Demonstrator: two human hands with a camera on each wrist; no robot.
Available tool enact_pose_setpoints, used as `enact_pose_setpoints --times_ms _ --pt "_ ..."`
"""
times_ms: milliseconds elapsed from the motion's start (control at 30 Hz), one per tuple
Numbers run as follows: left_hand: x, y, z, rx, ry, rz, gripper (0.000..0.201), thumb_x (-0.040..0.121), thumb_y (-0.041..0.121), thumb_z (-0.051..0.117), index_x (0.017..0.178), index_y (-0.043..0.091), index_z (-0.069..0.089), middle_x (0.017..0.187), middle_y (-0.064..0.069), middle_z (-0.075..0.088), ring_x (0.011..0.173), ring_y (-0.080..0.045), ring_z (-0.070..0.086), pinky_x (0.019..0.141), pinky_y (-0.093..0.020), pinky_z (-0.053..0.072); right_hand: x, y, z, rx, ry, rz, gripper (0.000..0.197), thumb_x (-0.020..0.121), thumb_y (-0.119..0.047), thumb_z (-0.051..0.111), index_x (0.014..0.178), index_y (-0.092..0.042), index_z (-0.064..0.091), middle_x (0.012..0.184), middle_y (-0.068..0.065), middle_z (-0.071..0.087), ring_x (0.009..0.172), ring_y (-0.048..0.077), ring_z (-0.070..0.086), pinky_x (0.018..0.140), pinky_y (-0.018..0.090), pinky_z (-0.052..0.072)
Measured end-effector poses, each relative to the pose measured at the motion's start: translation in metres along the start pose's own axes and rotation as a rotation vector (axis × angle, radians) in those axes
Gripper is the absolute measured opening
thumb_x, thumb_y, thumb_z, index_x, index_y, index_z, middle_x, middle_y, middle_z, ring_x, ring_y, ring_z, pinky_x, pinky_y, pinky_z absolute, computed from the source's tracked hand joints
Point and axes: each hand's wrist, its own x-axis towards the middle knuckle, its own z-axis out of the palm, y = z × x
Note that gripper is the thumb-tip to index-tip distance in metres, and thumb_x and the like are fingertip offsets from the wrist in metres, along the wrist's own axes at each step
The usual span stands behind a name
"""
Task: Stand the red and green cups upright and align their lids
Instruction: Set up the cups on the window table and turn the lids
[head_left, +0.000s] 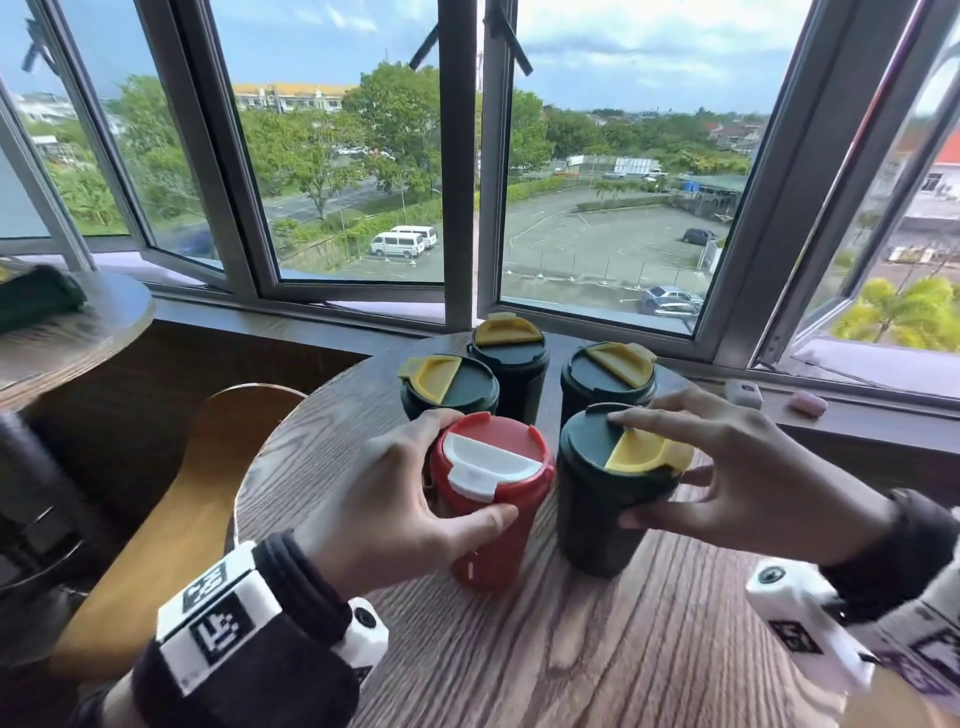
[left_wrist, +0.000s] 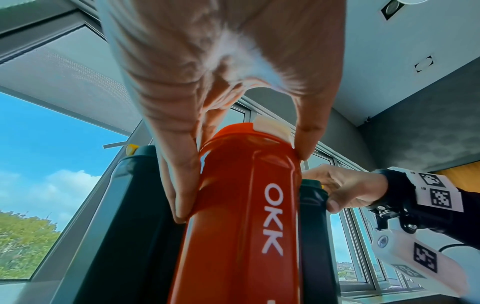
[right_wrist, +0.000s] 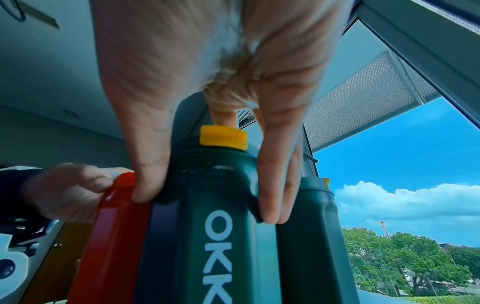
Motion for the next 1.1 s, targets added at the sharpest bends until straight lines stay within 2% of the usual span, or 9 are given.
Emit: enact_pose_setpoints --times_ms 133,233,333,433,600,800,933,1033,1100 --pt "-0.002 -0.001 0.001 0.012 -0.013 0.025 0.076 0.06 0.059 0.069 0.126 0.028 0.049 0.108 0.016 0.064 0.099 0.003 0.06 0.087 -0.024 0.053 -0.004 -0.009 0.003 0.023 0.023 0.006 0.08 0.054 -0.068 0.069 0.127 -0.038 0.055 0.111 -0.013 0.05 0.101 0.006 0.056 0.073 0.007 0.051" --pt "-0.004 0.0 0.002 0.055 0.009 0.03 0.08 0.056 0.069 0.066 0.124 0.034 0.046 0.11 0.019 0.06 0.1 0.006 0.057 0.087 -0.019 0.051 -0.008 -0.014 0.004 0.022 0.049 0.021 0.082 0.053 -0.072 0.068 0.124 -0.033 0.058 0.107 -0.011 0.053 0.095 0.008 0.059 0.071 0.005 0.051" --pt "-0.004 -0.002 0.005 0.065 0.036 -0.012 0.09 0.047 0.08 0.064 0.122 0.037 0.042 0.108 0.024 0.054 0.099 0.007 0.055 0.086 -0.018 0.051 -0.011 -0.016 0.005 -0.024 0.067 0.031 0.086 0.051 -0.077 0.063 0.123 -0.03 0.059 0.105 -0.011 0.054 0.089 0.008 0.06 0.077 0.01 0.049" --pt "-0.004 -0.006 0.007 0.035 0.053 -0.019 0.085 0.049 0.077 0.067 0.119 0.035 0.043 0.105 0.019 0.06 0.095 0.003 0.06 0.083 -0.024 0.054 -0.013 -0.019 0.005 -0.022 0.088 0.05 0.088 0.051 -0.079 0.062 0.122 -0.028 0.06 0.104 -0.013 0.054 0.089 0.009 0.06 0.076 0.014 0.051" --pt "-0.003 -0.004 0.007 0.011 0.048 0.036 0.08 0.055 0.067 0.071 0.121 0.028 0.047 0.105 0.017 0.063 0.096 0.003 0.061 0.083 -0.025 0.054 -0.017 -0.025 0.007 0.002 0.094 0.067 0.086 0.051 -0.077 0.063 0.121 -0.029 0.061 0.103 -0.014 0.054 0.092 0.009 0.059 0.07 0.019 0.056" --pt "-0.003 -0.005 0.007 -0.014 0.039 0.049 0.081 0.056 0.066 0.071 0.122 0.028 0.047 0.106 0.016 0.063 0.097 0.002 0.061 0.083 -0.022 0.053 -0.016 -0.025 0.007 0.007 0.076 0.087 0.088 0.05 -0.079 0.061 0.123 -0.031 0.058 0.106 -0.014 0.053 0.095 0.007 0.057 0.074 0.017 0.054" --pt "-0.002 -0.006 0.007 0.002 0.037 0.037 0.082 0.054 0.069 0.069 0.122 0.031 0.045 0.107 0.018 0.061 0.098 0.004 0.058 0.083 -0.017 0.051 -0.015 -0.024 0.003 -0.031 0.018 0.083 0.091 0.049 -0.084 0.059 0.126 -0.037 0.053 0.11 -0.018 0.051 0.097 0.0 0.053 0.081 0.002 0.042" --pt "-0.003 -0.006 0.006 -0.006 0.038 0.037 0.08 0.054 0.068 0.071 0.121 0.031 0.046 0.106 0.017 0.061 0.097 0.004 0.058 0.081 -0.013 0.05 -0.013 -0.023 -0.001 0.01 -0.007 0.088 0.089 0.049 -0.083 0.062 0.125 -0.04 0.052 0.11 -0.022 0.05 0.101 0.0 0.053 0.078 0.014 0.053" --pt "-0.003 -0.006 0.005 -0.015 0.038 0.044 0.078 0.055 0.066 0.071 0.12 0.031 0.048 0.104 0.016 0.062 0.096 0.002 0.06 0.08 -0.013 0.05 -0.012 -0.022 -0.002 0.049 0.006 0.069 0.087 0.049 -0.08 0.065 0.124 -0.036 0.055 0.108 -0.023 0.051 0.101 0.0 0.054 0.073 0.015 0.055"
